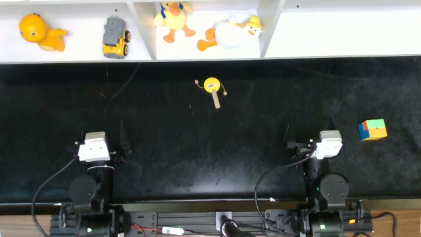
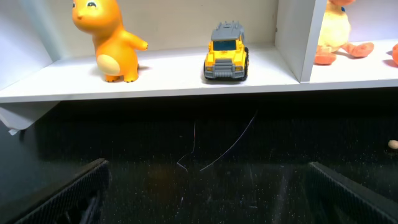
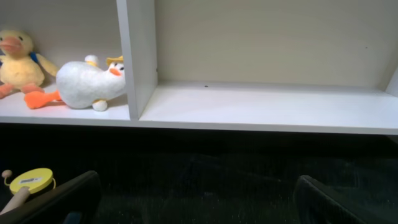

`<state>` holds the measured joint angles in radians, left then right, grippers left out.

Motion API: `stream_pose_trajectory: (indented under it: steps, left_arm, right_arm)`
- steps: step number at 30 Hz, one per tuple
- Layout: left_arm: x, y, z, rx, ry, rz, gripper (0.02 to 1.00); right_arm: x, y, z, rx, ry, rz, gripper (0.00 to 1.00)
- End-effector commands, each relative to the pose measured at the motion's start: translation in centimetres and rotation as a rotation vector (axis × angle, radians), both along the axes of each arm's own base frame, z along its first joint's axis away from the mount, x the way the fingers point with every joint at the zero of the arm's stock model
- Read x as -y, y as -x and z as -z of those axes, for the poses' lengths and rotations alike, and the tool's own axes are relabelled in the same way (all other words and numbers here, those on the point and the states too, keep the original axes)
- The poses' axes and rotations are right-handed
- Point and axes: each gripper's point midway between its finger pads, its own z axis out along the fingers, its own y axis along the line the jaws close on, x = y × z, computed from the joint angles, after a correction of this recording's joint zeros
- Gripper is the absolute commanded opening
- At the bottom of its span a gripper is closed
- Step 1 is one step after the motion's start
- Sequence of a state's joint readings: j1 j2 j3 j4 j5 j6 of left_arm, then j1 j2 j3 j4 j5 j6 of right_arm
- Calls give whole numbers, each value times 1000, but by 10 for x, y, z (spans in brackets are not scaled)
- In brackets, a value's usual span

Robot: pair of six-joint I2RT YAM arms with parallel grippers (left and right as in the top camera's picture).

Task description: Store Toys

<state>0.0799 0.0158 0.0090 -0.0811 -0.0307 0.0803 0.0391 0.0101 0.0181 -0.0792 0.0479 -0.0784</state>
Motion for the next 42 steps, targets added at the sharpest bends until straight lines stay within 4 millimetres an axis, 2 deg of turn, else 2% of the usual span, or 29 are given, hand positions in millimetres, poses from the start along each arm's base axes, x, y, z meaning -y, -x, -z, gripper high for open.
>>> stream_pose_trajectory:
  steps: [1, 12, 15, 19, 21, 23, 28, 33, 35, 38, 42]
  left_arm:
    - [3, 0, -2, 9, 3, 18, 996]
    - [3, 0, -2, 9, 3, 18, 998]
    - [3, 0, -2, 9, 3, 18, 998]
    - [3, 0, -2, 9, 4, 18, 998]
    - [3, 0, -2, 9, 3, 18, 998]
    - [3, 0, -2, 9, 3, 18, 998]
    - [3, 0, -2, 9, 3, 18, 998]
    - [3, 0, -2, 9, 3, 18, 998]
    - [3, 0, -2, 9, 3, 18, 998]
    - [3, 0, -2, 9, 3, 18, 998]
    - [3, 0, -2, 9, 3, 18, 998]
  right_arm:
    - [-1, 0, 4, -4, -5, -6, 996]
    - [-2, 0, 7, -26, -3, -10, 993]
    - [-6, 4, 20, -149, 2, -28, 993]
    - [-13, 25, 44, -428, 26, -62, 996]
    - [-9, 31, 47, -518, 40, -42, 996]
    - [-3, 32, 39, -566, 54, -8, 996]
    - [-8, 18, 0, -585, 50, -26, 996]
    - [-11, 12, -22, -713, 59, -36, 996]
    - [-24, 9, -26, -773, 55, -98, 993]
    - [-57, 2, -26, -850, 96, -222, 996]
    - [-99, -11, -11, -921, 195, -336, 996]
